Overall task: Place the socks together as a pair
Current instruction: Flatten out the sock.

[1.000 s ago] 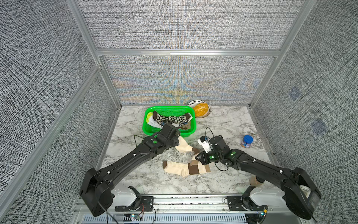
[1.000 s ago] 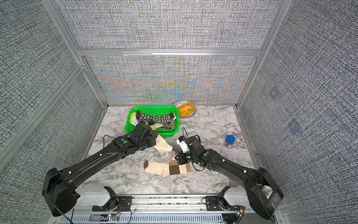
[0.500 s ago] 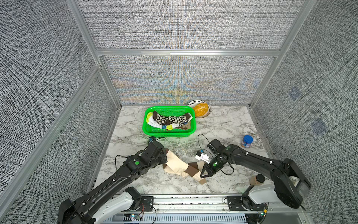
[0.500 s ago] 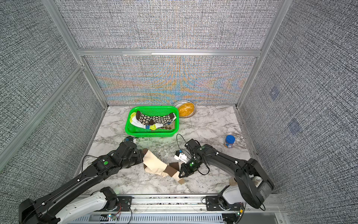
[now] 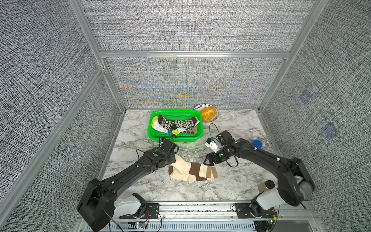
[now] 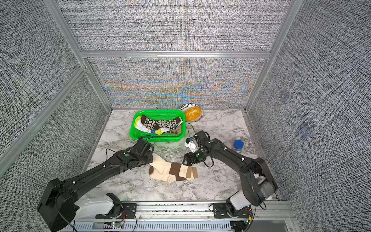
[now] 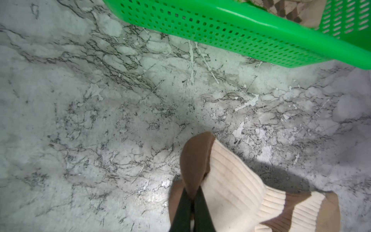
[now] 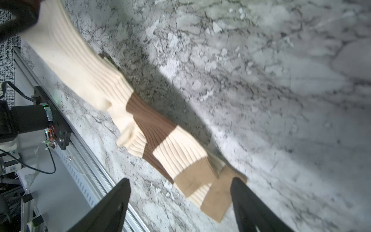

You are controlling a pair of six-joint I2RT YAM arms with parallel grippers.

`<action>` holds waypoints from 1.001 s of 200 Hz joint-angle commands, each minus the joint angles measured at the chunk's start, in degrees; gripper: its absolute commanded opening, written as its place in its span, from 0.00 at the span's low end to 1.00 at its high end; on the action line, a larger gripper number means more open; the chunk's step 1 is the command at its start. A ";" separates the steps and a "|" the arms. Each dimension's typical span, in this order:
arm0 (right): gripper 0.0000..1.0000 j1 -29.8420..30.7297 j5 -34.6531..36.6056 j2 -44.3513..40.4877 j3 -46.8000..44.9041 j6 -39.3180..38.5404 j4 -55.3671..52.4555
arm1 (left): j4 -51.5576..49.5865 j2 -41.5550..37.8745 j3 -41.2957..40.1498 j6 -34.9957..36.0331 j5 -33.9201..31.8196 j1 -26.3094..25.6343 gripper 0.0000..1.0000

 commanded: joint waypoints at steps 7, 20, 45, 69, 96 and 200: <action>0.76 0.68 2.69 -7.09 -11.93 10.88 12.10 | 2.13 0.97 -0.93 1.09 -0.56 0.63 0.00; 0.69 0.61 2.41 -8.04 -15.44 14.27 17.84 | 2.39 1.33 -1.05 1.23 -1.00 0.90 0.00; 0.56 0.68 2.35 -6.22 -17.57 17.57 24.65 | 2.70 2.14 -1.47 1.47 -0.59 1.67 0.00; 0.49 0.68 1.96 -4.41 -17.88 18.80 27.66 | 2.90 2.11 -1.92 1.45 -0.40 1.87 0.00; 0.45 0.77 0.85 -2.23 -18.14 18.79 28.56 | 2.97 1.72 -2.21 1.33 -0.23 1.96 0.00; 0.00 1.21 -0.74 -1.37 -15.77 18.41 27.70 | 2.46 -0.52 -2.10 2.42 3.44 1.96 0.00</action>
